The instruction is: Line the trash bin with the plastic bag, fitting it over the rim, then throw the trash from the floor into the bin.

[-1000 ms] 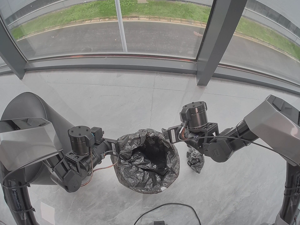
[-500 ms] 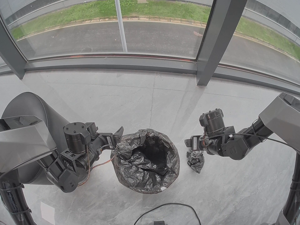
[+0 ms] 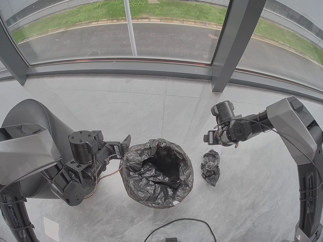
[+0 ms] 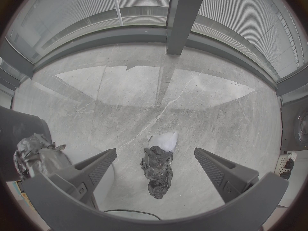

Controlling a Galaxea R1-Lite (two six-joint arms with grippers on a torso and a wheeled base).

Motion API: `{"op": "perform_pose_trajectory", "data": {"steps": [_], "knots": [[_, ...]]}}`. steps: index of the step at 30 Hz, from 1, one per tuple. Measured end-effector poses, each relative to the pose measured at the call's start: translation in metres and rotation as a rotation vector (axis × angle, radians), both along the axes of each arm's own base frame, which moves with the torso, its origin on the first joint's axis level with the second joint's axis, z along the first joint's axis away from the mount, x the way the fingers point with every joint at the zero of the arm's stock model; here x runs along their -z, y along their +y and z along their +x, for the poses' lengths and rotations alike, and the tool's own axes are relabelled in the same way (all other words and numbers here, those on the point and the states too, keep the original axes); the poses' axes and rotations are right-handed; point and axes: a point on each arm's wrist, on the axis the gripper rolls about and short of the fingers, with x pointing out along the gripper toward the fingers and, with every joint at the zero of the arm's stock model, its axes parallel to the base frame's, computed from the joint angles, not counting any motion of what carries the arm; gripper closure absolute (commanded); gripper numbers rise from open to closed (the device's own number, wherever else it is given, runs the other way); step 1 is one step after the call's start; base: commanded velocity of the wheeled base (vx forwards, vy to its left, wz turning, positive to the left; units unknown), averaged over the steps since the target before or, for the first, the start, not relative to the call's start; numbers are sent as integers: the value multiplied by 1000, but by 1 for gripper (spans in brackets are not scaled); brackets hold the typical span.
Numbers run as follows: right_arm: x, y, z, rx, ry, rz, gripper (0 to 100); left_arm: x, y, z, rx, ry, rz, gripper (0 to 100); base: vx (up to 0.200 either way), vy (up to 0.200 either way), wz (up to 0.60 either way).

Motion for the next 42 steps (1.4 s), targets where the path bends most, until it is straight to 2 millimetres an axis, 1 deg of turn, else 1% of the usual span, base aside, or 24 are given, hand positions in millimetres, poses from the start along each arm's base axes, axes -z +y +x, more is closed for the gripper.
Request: {"op": "perform_pose_trajectory", "data": {"steps": [2,5,12,19,21,26,33,42], "knots": [[4,0,9,3,18,-4,0,1,0,1,-3,2,3,0,0,0,0],[18,-1,21,8,76,-21,0,4,1,2,-6,7,5,0,0,0,0],[45,-4,32,-10,147,-31,0,10,3,6,-14,21,9,0,0,0,0],[54,-9,45,-19,142,-47,0,14,3,8,-15,30,9,0,0,0,0],[60,-10,45,-20,175,-58,0,15,3,8,-16,31,8,0,0,0,0],[86,-9,38,-19,299,-93,0,16,4,9,-19,32,7,0,0,0,0],[115,-8,35,-27,362,-106,0,17,5,10,-22,35,8,0,0,0,0],[163,-11,25,-28,487,-143,0,20,4,11,-22,30,6,0,0,0,0]]}}
